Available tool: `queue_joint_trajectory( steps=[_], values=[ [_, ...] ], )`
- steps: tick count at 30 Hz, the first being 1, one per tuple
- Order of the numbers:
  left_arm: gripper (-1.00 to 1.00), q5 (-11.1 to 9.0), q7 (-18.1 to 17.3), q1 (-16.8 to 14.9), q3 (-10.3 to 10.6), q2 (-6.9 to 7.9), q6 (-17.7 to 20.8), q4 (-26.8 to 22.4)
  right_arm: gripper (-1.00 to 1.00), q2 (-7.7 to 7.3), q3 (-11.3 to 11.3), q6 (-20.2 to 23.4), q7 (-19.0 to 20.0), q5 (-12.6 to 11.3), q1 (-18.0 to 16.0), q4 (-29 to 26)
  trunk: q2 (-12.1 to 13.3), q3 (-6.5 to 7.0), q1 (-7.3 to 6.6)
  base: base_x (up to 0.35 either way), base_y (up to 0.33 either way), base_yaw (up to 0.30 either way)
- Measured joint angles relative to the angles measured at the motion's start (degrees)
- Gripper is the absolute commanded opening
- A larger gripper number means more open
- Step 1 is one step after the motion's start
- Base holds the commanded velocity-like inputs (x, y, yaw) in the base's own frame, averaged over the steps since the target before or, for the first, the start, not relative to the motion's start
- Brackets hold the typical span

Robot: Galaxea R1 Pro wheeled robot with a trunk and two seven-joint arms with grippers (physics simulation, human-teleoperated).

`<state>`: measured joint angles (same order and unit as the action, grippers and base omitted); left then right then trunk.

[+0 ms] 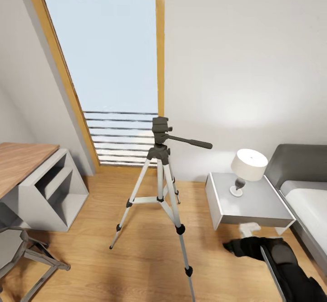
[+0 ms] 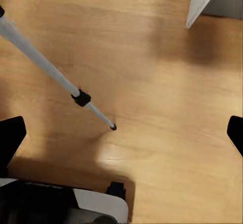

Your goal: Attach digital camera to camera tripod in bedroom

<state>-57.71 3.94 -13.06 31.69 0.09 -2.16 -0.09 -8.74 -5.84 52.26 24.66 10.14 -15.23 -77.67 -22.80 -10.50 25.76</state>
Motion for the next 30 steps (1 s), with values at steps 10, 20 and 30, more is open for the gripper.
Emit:
queue_joint_trajectory(
  steps=[10,20,30],
  values=[
    [-1.0,0.0,-0.03,0.0,0.0,-0.12,-0.08,0.0,1.0,1.7,2.63,7.57,15.66,-1.7,-12.5,-3.71,0.0,-0.01,0.0,0.0,0.0,0.0],
    [-1.0,0.01,-0.04,0.0,-0.01,-0.17,-0.09,-0.01,1.0,3.51,11.53,7.61,18.82,-1.4,-13.17,-4.59,0.0,-0.01,0.0,0.0,0.0,0.0],
    [-1.0,0.0,-0.04,0.0,0.0,-0.17,-0.08,0.0,1.0,3.59,12.01,7.61,19.42,-1.9,-13.19,-4.47,0.0,-0.01,0.0,0.0,0.0,0.0]
  ],
)
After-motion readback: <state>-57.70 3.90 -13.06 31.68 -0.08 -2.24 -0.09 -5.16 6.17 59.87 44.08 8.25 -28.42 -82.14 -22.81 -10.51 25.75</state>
